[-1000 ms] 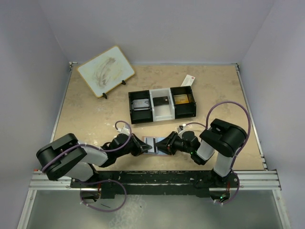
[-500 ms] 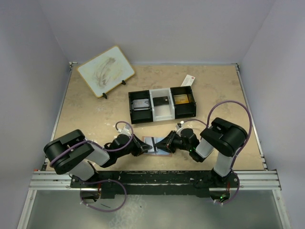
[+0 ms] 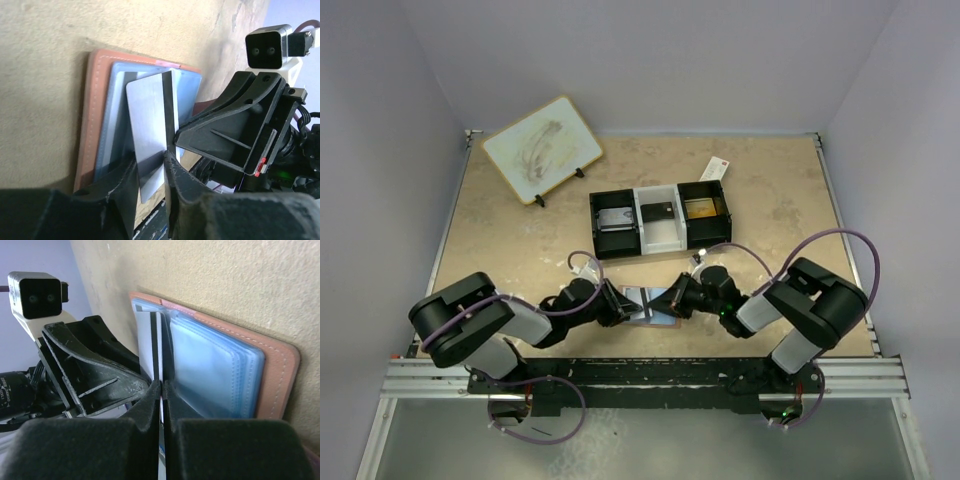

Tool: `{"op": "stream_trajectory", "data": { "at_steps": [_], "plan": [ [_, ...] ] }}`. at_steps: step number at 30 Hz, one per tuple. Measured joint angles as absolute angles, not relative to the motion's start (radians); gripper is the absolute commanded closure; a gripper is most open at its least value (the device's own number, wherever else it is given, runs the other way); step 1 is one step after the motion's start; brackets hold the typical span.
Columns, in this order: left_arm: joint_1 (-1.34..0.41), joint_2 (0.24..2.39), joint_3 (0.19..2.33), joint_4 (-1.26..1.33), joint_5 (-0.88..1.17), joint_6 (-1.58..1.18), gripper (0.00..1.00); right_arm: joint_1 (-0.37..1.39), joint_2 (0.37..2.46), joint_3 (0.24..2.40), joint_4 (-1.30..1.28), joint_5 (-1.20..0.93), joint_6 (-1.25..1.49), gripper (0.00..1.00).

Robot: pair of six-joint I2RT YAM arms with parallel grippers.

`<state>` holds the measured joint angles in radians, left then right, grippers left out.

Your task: Take the credit cards out of the card holder

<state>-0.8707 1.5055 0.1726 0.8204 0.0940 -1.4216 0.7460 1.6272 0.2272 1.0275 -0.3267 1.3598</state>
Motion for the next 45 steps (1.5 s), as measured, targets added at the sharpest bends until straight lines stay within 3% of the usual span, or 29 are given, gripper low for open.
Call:
{"op": "stream_trajectory", "data": {
  "at_steps": [6, 30, 40, 45],
  "plan": [
    [-0.872, 1.449, 0.216, 0.700, 0.093, -1.367, 0.67, 0.746, 1.588, 0.217, 1.021, -0.323, 1.362, 1.00],
    [-0.874, 1.378, 0.317, 0.446, 0.043, -1.266, 0.62, 0.752, 1.338, 0.175, 0.685, -0.224, 1.332, 1.00],
    [-0.878, 1.451, 0.411, 0.364, 0.045, -1.169, 0.89, 0.752, 1.363, 0.175, 0.729, -0.215, 1.322, 0.94],
    [-0.891, 1.507, 0.495, 0.290, 0.031, -1.104, 0.93, 0.752, 1.368, 0.175, 0.737, -0.223, 1.312, 0.88]
  ]
}}
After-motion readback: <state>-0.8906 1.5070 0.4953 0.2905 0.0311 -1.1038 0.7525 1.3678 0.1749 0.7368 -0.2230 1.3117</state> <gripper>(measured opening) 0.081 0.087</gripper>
